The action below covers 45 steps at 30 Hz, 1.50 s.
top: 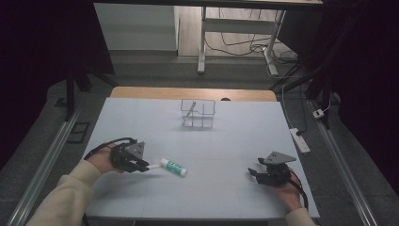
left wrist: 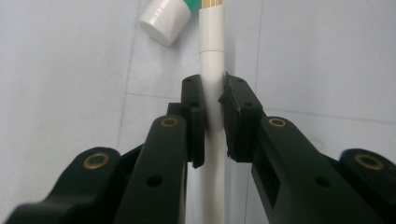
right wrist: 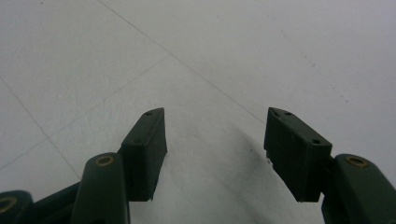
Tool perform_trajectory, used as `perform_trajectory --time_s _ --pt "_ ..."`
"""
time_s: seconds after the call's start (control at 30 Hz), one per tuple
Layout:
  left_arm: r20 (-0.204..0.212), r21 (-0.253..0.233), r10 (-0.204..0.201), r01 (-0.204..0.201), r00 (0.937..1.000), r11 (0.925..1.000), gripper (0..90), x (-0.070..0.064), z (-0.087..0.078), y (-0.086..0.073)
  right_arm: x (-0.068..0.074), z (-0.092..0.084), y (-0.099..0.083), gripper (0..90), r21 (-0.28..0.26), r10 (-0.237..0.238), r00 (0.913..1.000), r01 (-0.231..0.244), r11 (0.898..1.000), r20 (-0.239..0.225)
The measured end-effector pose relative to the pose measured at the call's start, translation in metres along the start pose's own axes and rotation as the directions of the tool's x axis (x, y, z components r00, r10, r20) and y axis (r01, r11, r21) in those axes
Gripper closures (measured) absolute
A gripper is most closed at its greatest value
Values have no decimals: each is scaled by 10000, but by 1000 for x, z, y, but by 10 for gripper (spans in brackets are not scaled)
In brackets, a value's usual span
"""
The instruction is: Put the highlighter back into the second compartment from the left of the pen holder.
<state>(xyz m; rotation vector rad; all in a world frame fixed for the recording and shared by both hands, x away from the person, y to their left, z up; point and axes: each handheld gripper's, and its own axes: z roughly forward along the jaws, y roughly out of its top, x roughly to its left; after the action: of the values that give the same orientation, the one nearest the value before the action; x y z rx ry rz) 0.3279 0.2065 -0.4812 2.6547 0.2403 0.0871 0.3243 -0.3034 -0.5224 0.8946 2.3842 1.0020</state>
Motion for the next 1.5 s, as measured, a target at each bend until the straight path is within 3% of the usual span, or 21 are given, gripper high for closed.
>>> perform_trajectory --time_s 0.17,0.37,0.47,0.63,0.77,0.93,1.13,1.37,1.5 --pt "-495 -162 -472 464 9977 9988 792 3 -7 2 0 0 0 387 -15 51 10000 -51 10000 14" --pt "-1094 -519 -1140 1088 9874 9927 792 7 -15 7 0 0 0 387 -8 12 10000 -12 10000 5" --pt "-1574 -758 -1479 1374 9764 9876 792 9 -18 10 0 0 0 387 -3 22 10000 -22 10000 10" --pt "-2037 -1117 -2007 1809 9582 9771 792 12 -23 16 0 0 0 387 -7 17 10000 -17 10000 9" --pt "-2208 -1391 -2172 1897 9508 9719 792 13 -26 20 0 0 0 386 -20 51 10000 -51 10000 15" --pt "-2515 -1848 -2468 2038 9359 9614 792 13 -30 23 0 0 0 387 -14 37 10000 -37 10000 17" --pt "-2620 -2190 -2745 2201 9252 9506 792 14 -34 25 0 0 0 387 -8 26 10000 -26 10000 25" --pt "-2927 -2553 -3046 2329 9064 9384 792 16 -37 29 0 0 0 387 -3 11 10000 -11 10000 26" --pt "-2943 -2683 -3182 2417 9012 9325 792 17 -37 31 0 0 0 386 -16 54 10000 -54 10000 30"
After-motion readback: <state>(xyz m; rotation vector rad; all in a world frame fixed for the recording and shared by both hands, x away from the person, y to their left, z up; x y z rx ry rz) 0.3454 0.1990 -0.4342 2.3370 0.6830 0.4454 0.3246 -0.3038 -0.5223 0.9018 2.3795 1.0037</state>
